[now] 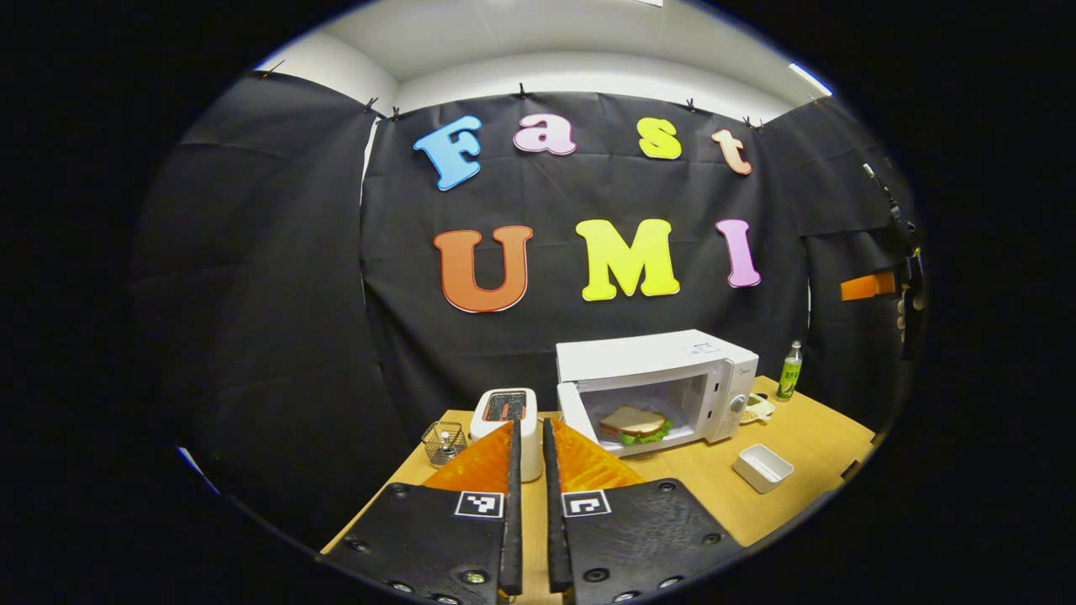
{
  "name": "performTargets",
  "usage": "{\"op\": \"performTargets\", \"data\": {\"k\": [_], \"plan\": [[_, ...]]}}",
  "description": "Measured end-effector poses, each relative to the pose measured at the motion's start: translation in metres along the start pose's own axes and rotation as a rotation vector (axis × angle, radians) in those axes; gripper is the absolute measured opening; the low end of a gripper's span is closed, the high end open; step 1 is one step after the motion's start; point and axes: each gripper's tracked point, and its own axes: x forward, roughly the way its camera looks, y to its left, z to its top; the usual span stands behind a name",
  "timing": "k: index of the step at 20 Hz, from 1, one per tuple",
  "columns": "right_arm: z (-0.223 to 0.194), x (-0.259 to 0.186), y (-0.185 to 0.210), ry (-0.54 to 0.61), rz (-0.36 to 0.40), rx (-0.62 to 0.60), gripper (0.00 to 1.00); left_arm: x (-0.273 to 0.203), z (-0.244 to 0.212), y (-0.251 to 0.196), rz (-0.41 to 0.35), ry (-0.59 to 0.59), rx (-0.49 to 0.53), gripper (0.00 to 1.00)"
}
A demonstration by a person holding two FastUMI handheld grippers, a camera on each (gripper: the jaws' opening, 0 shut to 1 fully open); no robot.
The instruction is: Open the microwave oven with the left hand, put the food in, and close the microwave oven.
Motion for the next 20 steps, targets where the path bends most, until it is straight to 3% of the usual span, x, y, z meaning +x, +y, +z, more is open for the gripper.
{"op": "performTargets", "data": {"k": [1,2,3,4,7,14,18,19,20], "plan": [[-0.004,-0.002,-0.003,0.012,-0.003,-0.003,0.98,0.002,-0.007,0.004,0.002,0.013,0.007,0.07],[-0.005,-0.005,-0.004,0.02,-0.003,-0.006,0.98,0.0,-0.02,0.001,-0.016,0.033,0.001,0.02],[-0.005,-0.007,-0.004,0.025,-0.003,-0.006,0.91,-0.001,-0.03,-0.002,-0.035,0.051,-0.01,0.02],[-0.006,-0.01,-0.005,0.029,-0.002,-0.001,0.98,-0.004,-0.037,0.0,-0.03,0.055,-0.005,0.02],[-0.012,-0.012,-0.001,0.049,0.005,0.001,0.98,0.007,-0.078,0.013,-0.002,0.12,0.013,0.0],[-0.021,-0.021,0.007,0.085,0.006,0.003,0.98,0.022,-0.142,0.011,-0.036,0.204,0.002,0.0],[-0.021,-0.019,0.007,0.088,0.011,-0.007,0.98,0.026,-0.152,0.013,-0.038,0.219,-0.005,0.0],[-0.022,-0.019,0.006,0.088,0.014,-0.006,0.91,0.025,-0.152,0.013,-0.039,0.22,-0.008,0.0],[-0.022,-0.018,0.005,0.09,0.017,-0.004,0.91,0.023,-0.153,0.013,-0.035,0.224,-0.007,0.0]]}}
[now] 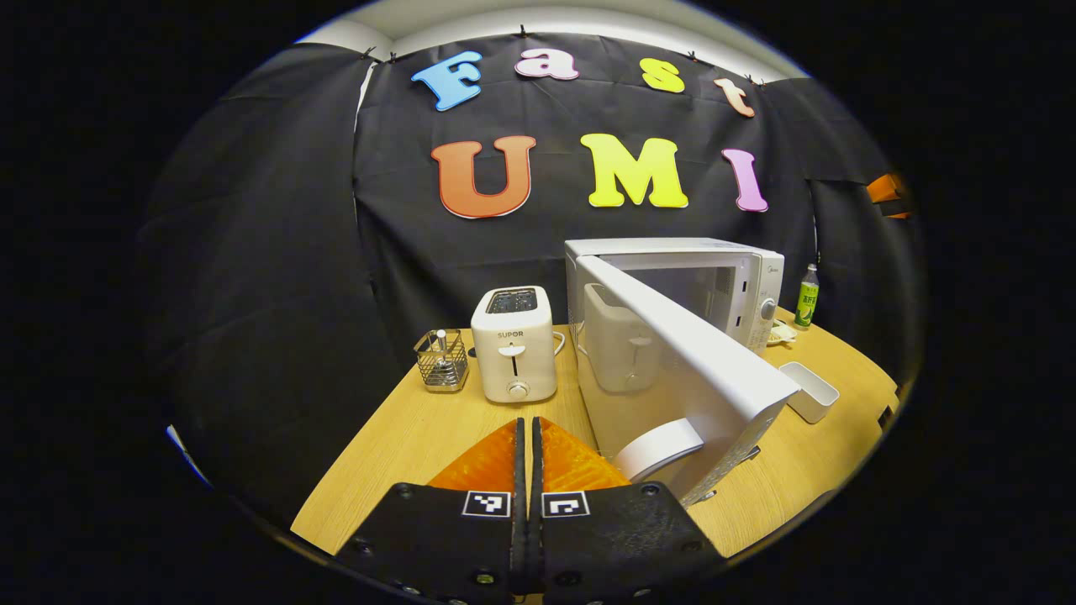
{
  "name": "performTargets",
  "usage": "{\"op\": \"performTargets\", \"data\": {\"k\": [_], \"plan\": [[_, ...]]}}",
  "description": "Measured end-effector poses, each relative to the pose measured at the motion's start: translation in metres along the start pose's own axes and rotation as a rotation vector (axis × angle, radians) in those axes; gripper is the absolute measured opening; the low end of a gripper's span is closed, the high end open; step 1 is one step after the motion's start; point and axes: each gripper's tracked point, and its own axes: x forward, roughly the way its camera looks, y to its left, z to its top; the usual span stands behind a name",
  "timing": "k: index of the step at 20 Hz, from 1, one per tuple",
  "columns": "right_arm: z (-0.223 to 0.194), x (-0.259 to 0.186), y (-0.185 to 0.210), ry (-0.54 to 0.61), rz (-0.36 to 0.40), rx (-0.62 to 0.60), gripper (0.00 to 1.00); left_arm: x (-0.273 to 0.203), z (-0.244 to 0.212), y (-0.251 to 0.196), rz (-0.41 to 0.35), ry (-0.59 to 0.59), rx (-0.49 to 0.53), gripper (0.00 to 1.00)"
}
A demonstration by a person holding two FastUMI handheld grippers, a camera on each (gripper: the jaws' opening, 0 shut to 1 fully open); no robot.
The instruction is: Open the microwave oven with the left hand, put the food in, and close the microwave oven.
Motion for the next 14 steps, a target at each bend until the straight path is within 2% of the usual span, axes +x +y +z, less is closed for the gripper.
{"op": "performTargets", "data": {"k": [1,2,10,14], "plan": [[-0.001,0.001,-0.001,0.0,0.007,0.002,0.91,0.0,-0.002,0.0,0.008,0.005,0.001,0.1],[-0.003,0.003,-0.003,0.011,0.009,0.0,0.91,0.001,-0.004,-0.003,0.002,0.017,0.001,0.0],[-0.001,0.009,-0.015,0.017,0.016,-0.004,0.91,-0.002,-0.006,-0.041,-0.041,0.032,0.033,0.0],[-0.001,0.015,-0.018,0.026,0.024,0.004,0.91,-0.005,-0.009,-0.082,-0.102,0.036,0.032,0.0]]}}
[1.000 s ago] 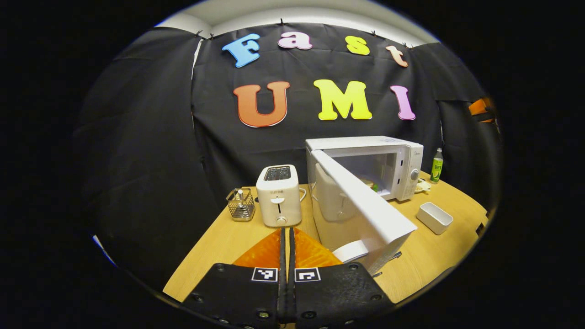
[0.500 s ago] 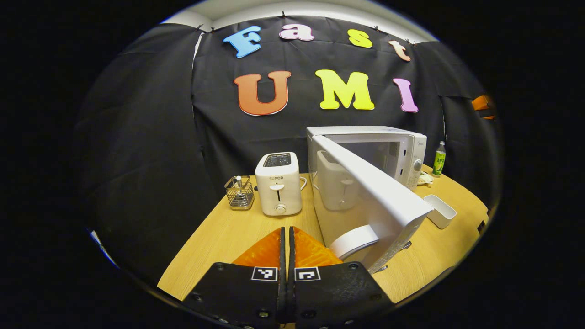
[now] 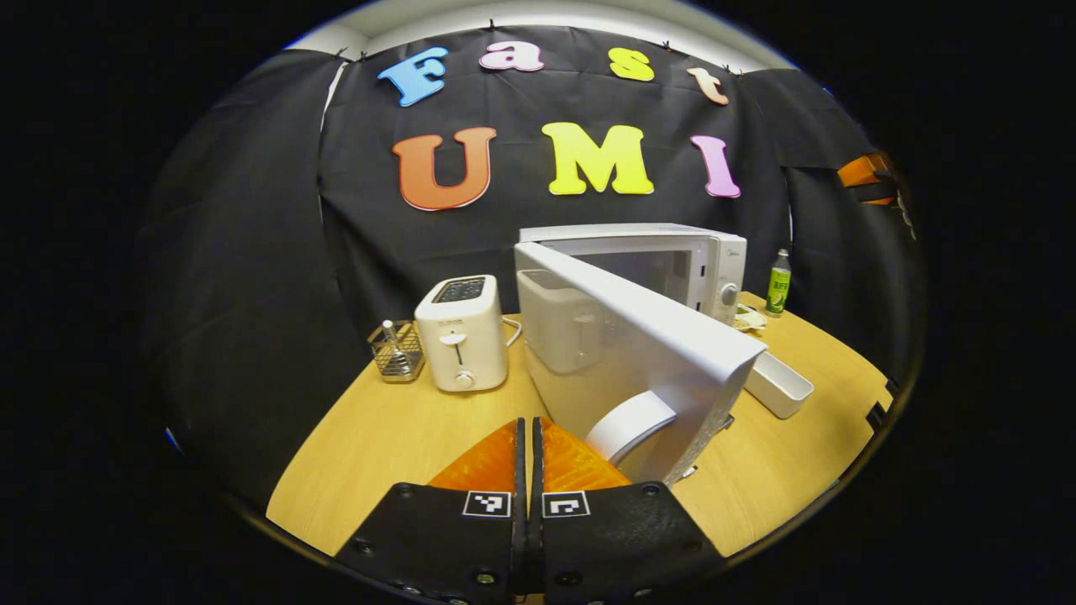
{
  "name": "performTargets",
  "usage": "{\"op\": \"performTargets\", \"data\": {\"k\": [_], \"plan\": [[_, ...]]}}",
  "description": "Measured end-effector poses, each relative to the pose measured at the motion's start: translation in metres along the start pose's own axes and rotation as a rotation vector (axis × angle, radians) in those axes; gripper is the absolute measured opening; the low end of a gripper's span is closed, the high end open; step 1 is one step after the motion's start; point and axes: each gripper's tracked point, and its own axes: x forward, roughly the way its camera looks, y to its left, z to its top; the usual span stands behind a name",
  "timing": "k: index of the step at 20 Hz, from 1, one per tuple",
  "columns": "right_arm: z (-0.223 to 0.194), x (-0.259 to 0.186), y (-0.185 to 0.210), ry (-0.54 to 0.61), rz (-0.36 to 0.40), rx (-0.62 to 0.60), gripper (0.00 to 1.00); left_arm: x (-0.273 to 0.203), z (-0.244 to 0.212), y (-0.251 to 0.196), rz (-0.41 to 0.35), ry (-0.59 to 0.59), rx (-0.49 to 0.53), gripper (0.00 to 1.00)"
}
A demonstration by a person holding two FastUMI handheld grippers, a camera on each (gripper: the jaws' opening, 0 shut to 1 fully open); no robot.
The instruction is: Open the microwave oven with the left hand, put the food in, and close the microwave oven.
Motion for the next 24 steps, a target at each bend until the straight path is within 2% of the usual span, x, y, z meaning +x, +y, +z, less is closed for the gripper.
{"op": "performTargets", "data": {"k": [1,8,21,22,24], "plan": [[0.0,0.001,-0.001,0.002,0.003,-0.001,0.98,0.003,0.001,-0.009,-0.015,-0.001,0.008,0.0],[0.008,0.008,-0.009,0.001,0.014,-0.014,0.98,0.019,0.014,-0.069,-0.102,-0.011,0.048,0.0],[0.012,0.012,-0.064,-0.007,-0.023,0.004,0.98,0.068,0.058,-0.155,-0.221,-0.063,0.127,0.0],[0.011,0.011,-0.068,-0.008,-0.027,0.007,0.91,0.072,0.062,-0.162,-0.229,-0.067,0.128,0.0],[0.009,0.012,-0.076,-0.005,-0.034,0.013,0.91,0.08,0.066,-0.173,-0.239,-0.07,0.138,0.0]]}}
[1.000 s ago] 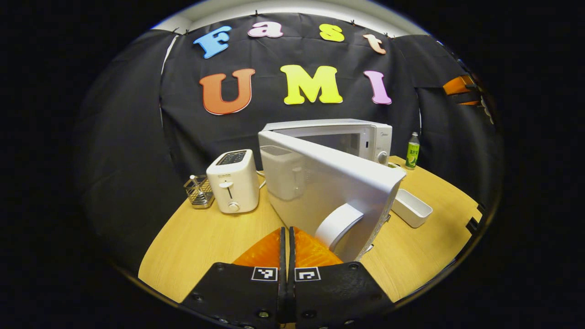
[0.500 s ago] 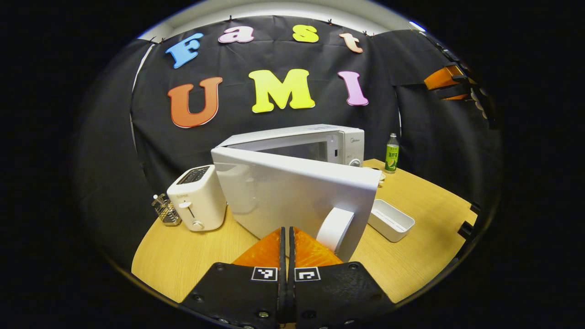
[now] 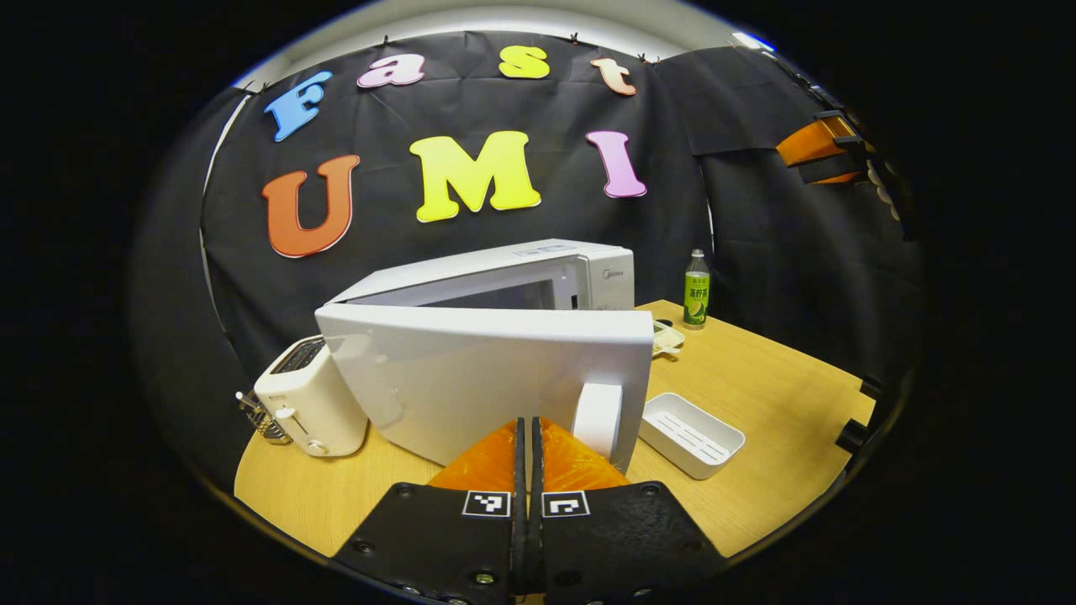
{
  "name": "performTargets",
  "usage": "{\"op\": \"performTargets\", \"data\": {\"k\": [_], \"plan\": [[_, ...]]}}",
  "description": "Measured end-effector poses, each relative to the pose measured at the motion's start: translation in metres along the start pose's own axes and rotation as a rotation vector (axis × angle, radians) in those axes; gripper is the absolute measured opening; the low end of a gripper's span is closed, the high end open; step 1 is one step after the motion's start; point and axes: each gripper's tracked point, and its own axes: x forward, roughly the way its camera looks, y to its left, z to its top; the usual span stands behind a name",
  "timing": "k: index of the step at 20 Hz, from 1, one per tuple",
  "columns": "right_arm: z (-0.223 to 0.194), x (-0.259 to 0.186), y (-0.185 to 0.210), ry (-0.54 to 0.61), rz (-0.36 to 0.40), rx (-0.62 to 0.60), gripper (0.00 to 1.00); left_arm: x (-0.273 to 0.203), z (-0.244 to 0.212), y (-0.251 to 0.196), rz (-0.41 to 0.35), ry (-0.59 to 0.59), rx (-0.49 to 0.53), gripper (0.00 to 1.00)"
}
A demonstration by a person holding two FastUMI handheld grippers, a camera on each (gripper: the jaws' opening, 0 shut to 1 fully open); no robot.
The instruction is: Open the microwave oven with the left hand, put the food in, and close the microwave oven.
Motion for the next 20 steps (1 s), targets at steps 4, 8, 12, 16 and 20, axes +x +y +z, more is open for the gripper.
{"op": "performTargets", "data": {"k": [4,8,12,16,20], "plan": [[0.002,-0.001,-0.016,0.0,-0.019,0.005,0.91,0.024,0.012,-0.012,-0.018,-0.008,0.004,0.0],[0.001,0.001,-0.029,0.005,-0.037,0.018,0.91,0.049,0.023,-0.021,-0.027,-0.021,0.012,0.0],[0.001,0.002,-0.041,0.008,-0.059,0.018,0.91,0.071,0.03,-0.023,-0.027,-0.032,0.01,0.0],[0.005,0.004,-0.049,0.003,-0.077,0.022,0.91,0.092,0.033,-0.025,-0.019,-0.034,-0.022,0.0],[0.005,0.005,-0.05,0.003,-0.08,0.031,0.91,0.11,0.039,-0.027,-0.004,-0.04,-0.052,0.0]]}}
